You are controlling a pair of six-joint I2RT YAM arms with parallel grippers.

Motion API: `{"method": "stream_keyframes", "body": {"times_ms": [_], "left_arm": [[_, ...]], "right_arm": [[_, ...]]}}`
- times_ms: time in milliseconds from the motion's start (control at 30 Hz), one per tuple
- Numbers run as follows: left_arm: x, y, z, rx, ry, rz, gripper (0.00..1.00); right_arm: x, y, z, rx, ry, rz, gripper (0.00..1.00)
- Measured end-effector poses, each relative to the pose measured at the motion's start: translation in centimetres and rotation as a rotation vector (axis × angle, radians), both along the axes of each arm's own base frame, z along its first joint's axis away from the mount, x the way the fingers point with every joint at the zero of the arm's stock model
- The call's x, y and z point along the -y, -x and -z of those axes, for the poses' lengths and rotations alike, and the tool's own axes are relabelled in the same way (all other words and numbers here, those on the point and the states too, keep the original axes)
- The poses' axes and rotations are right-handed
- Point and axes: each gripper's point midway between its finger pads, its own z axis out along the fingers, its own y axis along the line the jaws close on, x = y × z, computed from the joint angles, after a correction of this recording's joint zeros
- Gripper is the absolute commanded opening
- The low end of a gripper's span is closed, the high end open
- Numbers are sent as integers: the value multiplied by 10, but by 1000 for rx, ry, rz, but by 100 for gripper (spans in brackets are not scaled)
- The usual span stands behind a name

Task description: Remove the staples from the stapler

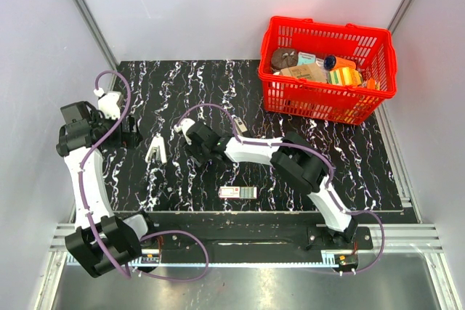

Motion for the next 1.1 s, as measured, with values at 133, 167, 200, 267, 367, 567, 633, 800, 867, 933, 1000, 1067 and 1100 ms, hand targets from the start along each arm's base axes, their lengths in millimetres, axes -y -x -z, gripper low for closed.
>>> {"method": "stream_keyframes", "body": {"times_ms": [133,167,200,267,367,567,633,800,867,933,1000,1067,1100], "left_arm": [[1,1,0,-3,3,5,99],[1,2,1,-5,3,5,99],[2,2,1,-8,3,7,99],[3,4,2,-14,7,11,99],[6,4,2,-14,19,21,99],[10,4,-2,-1,33,42,99],[11,4,-1,-3,33,49,99],[12,6,-1,-6,36,58,99],[12,6,-1,-5,34,60,99],[12,6,-1,-4,32,62,99],[12,6,-1,-4,30,64,99],[11,6,0,-4,27,66,99],[11,6,0,-3,25,67,99]], "right_arm": [[0,1,0,-12,14,1,41],[0,1,0,-13,16,1,40],[-1,1,1,-14,19,1,40],[-1,1,0,-15,22,1,40],[-2,0,1,-18,25,2,40],[-6,-2,1,-21,23,6,38],[-8,-2,1,-20,22,5,34],[-10,-3,1,-16,25,7,11],[-9,-4,0,-14,31,14,6],[-8,-4,0,-15,34,20,3],[-7,-5,0,-15,37,30,1],[-6,-4,0,-16,45,46,0],[-5,-4,0,-15,50,54,0]]}}
